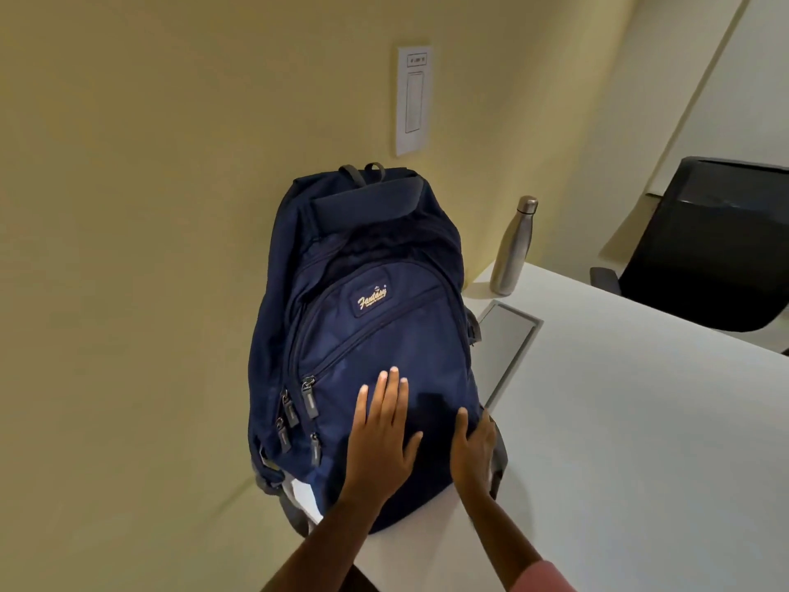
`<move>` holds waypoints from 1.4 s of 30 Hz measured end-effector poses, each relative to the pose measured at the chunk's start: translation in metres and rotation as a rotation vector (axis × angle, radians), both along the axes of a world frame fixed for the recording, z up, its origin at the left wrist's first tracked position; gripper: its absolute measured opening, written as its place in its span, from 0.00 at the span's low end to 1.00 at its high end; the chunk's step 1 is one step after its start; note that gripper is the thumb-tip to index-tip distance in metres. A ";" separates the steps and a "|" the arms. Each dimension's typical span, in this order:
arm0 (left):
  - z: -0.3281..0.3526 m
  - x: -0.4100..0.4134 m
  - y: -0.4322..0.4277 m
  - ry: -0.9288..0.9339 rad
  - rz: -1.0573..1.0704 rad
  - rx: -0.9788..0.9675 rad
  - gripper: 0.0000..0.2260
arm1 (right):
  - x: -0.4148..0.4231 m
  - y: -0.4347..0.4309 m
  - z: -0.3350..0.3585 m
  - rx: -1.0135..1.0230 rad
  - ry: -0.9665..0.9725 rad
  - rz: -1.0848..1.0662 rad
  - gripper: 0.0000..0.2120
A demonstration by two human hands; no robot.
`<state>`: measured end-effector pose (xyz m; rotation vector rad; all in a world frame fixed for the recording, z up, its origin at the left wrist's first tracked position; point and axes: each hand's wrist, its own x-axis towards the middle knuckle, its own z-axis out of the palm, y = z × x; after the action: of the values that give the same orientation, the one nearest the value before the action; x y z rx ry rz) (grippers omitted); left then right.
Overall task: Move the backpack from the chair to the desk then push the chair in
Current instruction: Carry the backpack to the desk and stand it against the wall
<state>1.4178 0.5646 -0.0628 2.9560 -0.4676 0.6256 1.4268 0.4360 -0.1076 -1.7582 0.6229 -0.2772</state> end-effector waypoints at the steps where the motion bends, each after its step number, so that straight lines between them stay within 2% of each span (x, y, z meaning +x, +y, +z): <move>1: -0.003 0.000 0.003 -0.004 -0.003 0.017 0.33 | -0.001 0.001 -0.005 0.036 0.075 -0.013 0.29; 5: -0.009 0.006 0.010 0.000 -0.003 0.037 0.34 | 0.007 0.010 -0.010 0.200 0.232 -0.023 0.33; 8: -0.011 0.012 0.013 -0.004 0.008 0.027 0.34 | 0.018 0.014 -0.009 0.225 0.292 -0.011 0.33; 14: -0.014 0.025 0.009 -0.054 0.049 0.032 0.33 | 0.042 0.005 -0.011 0.164 0.286 0.082 0.32; 21: -0.018 0.033 0.003 -0.030 0.097 0.035 0.31 | 0.061 -0.007 -0.014 0.087 0.316 0.188 0.33; 33: -0.040 -0.023 0.015 0.079 0.023 0.085 0.29 | -0.008 0.000 -0.020 -0.244 0.096 0.265 0.27; 38: -0.042 -0.066 0.039 0.152 -0.018 0.069 0.31 | -0.065 0.019 -0.027 -0.584 0.143 0.264 0.26; 42: -0.051 -0.102 0.064 0.182 -0.050 0.120 0.30 | -0.110 0.041 -0.030 -0.526 0.266 0.239 0.27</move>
<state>1.3156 0.6288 -0.1138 3.0640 -0.5785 0.3306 1.3164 0.4774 -0.1376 -2.3805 0.5491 -0.0370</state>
